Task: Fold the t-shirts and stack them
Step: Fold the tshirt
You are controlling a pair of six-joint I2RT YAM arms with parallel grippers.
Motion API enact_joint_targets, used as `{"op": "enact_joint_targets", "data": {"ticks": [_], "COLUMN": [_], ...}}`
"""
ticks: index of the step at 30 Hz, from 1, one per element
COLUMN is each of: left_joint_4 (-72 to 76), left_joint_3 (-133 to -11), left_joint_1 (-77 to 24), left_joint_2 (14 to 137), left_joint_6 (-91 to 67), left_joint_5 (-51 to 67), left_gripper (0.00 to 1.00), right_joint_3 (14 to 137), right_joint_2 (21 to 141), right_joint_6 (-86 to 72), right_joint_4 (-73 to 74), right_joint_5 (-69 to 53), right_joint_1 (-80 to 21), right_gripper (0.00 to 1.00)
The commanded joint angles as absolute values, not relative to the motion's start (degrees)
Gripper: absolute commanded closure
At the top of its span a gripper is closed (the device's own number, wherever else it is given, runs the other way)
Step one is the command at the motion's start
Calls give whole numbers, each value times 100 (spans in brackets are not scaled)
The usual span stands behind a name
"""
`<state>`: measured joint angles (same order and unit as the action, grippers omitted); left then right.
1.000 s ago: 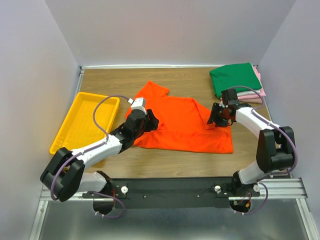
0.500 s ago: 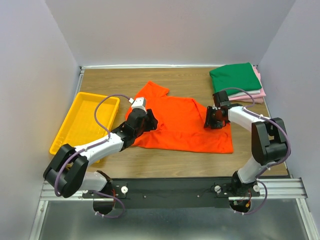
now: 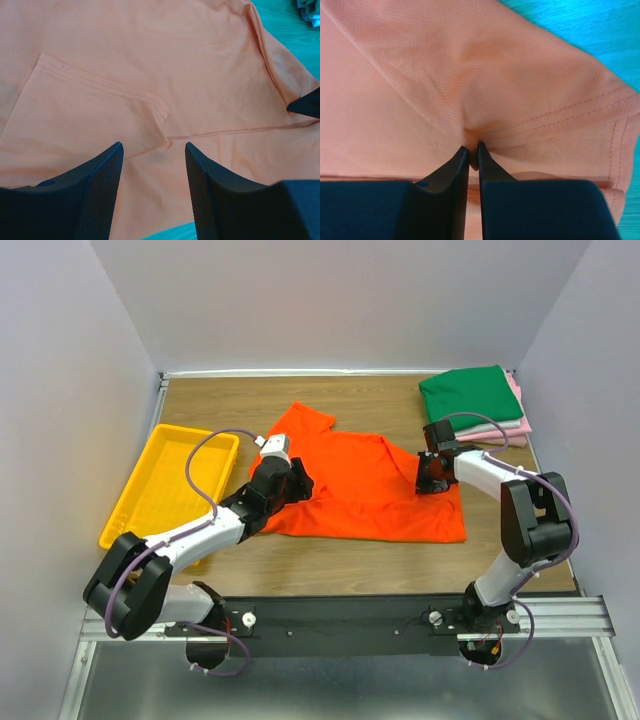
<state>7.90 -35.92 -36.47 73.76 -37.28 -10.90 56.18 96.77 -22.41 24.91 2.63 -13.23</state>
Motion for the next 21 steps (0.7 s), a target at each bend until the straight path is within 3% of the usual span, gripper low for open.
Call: {"op": "enact_joint_targets", "data": {"ticks": [1, 10, 21], "left_joint_4": [738, 704, 10], "left_joint_3": [-3577, -4173, -7228], "left_joint_1": [-3612, -3131, -2303], "left_joint_2": [7225, 7628, 9929], "left_joint_6": [-3630, -3245, -2111], "left_joint_5": [-1160, -1134, -1468], "left_gripper": [39, 39, 44], "right_joint_3": [5704, 5906, 5854], "right_joint_2": [9589, 9097, 9097], "right_joint_6": [-2224, -2171, -2232], "right_joint_4": [2514, 2760, 2795], "right_joint_5": [431, 562, 448], "right_joint_1": [-1354, -1354, -1354], "right_gripper": [83, 91, 91]}}
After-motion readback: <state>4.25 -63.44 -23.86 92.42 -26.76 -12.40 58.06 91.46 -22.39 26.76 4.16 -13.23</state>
